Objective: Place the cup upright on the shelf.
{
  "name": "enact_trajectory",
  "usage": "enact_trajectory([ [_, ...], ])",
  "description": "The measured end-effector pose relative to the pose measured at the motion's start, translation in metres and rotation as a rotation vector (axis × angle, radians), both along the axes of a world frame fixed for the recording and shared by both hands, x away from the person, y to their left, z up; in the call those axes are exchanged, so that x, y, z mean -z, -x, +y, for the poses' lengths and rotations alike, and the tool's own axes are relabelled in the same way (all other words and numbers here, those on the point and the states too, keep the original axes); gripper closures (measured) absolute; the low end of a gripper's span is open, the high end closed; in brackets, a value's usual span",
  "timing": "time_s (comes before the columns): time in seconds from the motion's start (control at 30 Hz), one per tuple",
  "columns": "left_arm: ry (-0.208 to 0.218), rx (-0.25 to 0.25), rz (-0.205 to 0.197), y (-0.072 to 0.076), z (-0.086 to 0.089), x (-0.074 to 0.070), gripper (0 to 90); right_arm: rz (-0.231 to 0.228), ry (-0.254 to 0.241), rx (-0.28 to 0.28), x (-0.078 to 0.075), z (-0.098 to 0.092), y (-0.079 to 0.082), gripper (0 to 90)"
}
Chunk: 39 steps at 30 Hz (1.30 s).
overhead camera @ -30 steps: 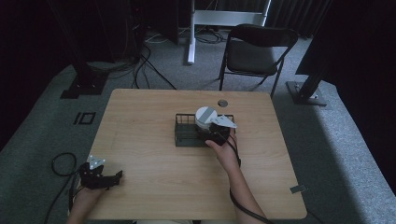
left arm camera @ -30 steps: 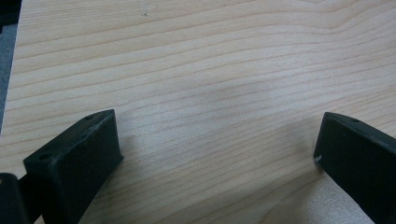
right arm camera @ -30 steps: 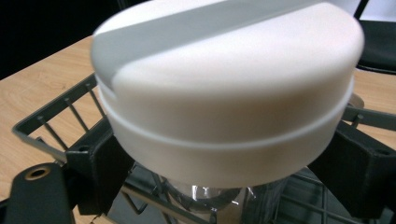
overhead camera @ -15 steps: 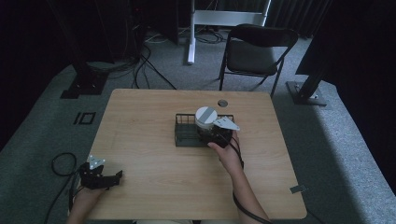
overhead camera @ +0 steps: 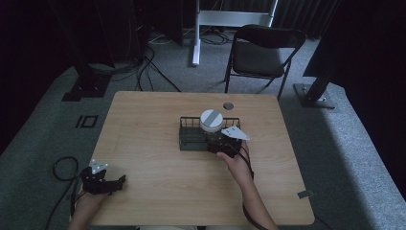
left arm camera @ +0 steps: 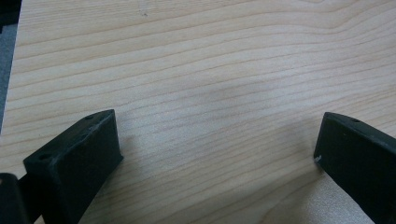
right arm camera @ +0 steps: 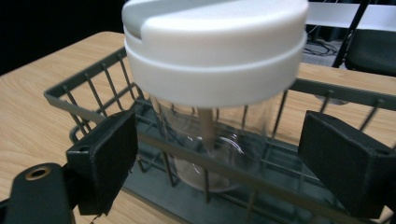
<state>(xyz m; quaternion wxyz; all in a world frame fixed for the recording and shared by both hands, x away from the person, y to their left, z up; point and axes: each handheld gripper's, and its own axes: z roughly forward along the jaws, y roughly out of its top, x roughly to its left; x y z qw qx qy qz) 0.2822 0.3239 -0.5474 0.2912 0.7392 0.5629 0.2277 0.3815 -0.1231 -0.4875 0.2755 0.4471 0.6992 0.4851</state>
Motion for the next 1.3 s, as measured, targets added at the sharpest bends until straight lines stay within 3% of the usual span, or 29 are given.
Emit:
enact_trajectory([
  [0.6,0.000,0.001,0.000,0.000,0.000,0.000,0.6,-0.025,-0.008,-0.012,-0.006,-0.027,0.025,11.9],
  [1.3,0.000,0.001,0.000,0.000,0.000,0.000,0.6,-0.013,0.040,0.005,0.008,-0.062,0.046,11.9],
])
